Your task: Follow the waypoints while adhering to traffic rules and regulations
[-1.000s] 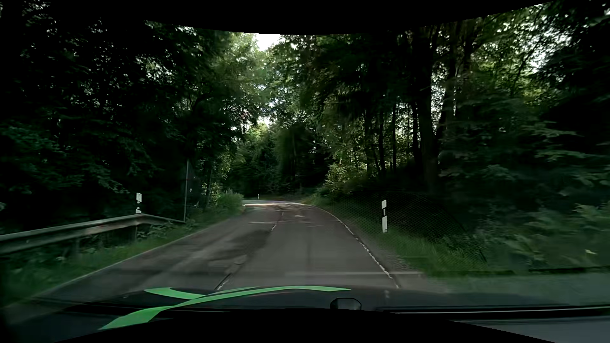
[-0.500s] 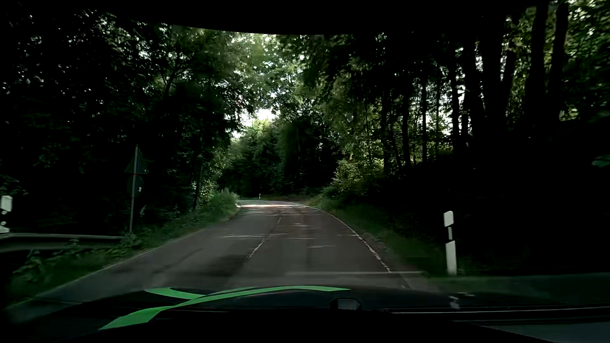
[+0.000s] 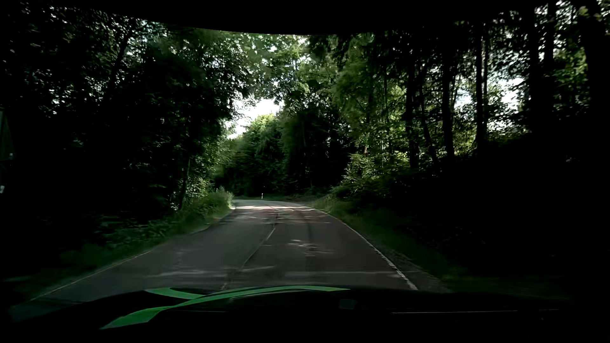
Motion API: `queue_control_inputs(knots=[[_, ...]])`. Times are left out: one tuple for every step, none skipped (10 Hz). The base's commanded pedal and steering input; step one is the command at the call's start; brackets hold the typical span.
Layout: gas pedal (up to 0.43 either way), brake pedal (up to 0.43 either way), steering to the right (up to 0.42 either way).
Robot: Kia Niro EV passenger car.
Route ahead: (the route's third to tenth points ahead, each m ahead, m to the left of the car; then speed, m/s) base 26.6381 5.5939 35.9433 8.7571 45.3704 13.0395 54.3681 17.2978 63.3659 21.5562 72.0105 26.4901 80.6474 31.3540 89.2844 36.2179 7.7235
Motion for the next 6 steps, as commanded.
queue_control_inputs(knots=[[0.138, 0.0, -0.028], [0.138, 0.0, -0.028], [0.138, 0.0, -0.028], [0.138, 0.0, -0.028], [0.138, 0.0, -0.029], [0.138, 0.0, -0.031]])
